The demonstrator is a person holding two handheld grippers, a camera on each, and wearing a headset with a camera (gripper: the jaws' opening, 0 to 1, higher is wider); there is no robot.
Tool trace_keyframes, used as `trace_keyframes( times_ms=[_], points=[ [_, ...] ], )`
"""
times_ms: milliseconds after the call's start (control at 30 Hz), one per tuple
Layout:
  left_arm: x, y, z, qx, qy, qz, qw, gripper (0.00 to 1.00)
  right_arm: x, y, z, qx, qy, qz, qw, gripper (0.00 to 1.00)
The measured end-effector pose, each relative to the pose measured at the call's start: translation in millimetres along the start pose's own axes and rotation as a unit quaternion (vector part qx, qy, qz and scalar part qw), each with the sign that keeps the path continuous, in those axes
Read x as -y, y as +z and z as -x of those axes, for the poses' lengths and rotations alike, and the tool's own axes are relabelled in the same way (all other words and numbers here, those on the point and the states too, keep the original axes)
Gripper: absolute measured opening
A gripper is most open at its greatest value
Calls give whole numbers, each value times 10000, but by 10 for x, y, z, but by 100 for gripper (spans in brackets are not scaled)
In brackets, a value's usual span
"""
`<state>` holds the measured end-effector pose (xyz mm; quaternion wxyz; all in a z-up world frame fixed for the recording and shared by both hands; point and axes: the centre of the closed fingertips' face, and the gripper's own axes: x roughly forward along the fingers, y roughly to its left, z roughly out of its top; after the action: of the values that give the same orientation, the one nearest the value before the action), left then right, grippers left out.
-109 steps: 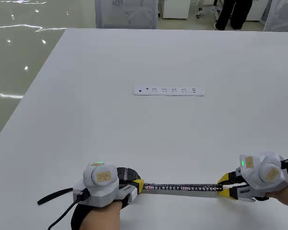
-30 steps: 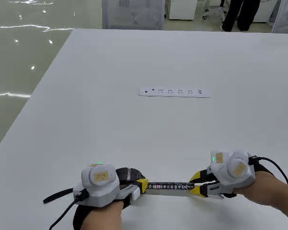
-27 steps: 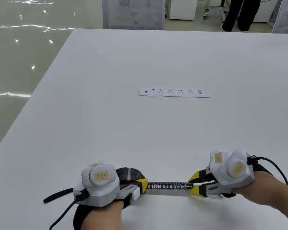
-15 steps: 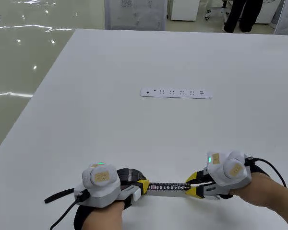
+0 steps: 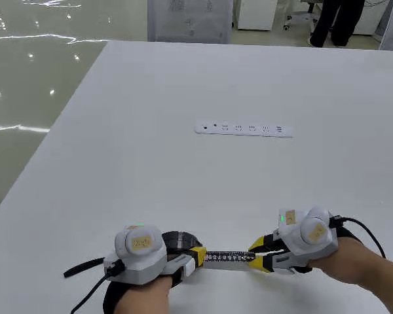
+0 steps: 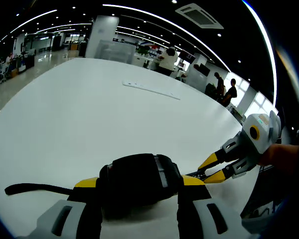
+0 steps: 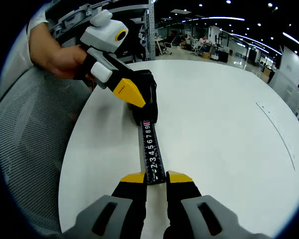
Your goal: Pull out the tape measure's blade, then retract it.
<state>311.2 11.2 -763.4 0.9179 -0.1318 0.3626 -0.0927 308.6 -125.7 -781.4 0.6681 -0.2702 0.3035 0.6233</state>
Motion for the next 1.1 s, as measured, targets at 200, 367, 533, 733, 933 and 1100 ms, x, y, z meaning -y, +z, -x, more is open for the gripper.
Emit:
trace_keyframes(
  times_ms=[200,367,533,733,933,1100],
  points=[
    [0,0,0,0,-12,14,10000,57,-19,71,-61,56,40,-3,10000,11],
    [-3,2,2,9,-19,26,10000,57,-40,137,-131,105,81,5,9999,11],
    [-4,1,4,13,-26,40,10000,57,-72,224,-203,161,125,19,9998,11],
    [-2,-1,6,19,-33,46,10000,57,-90,286,-271,201,164,24,9997,11],
    [-3,0,8,22,-40,47,10000,58,-105,352,-342,244,190,5,9995,11],
    [-5,-1,7,22,-46,46,10000,58,-117,402,-395,268,216,5,9994,11]
  ],
)
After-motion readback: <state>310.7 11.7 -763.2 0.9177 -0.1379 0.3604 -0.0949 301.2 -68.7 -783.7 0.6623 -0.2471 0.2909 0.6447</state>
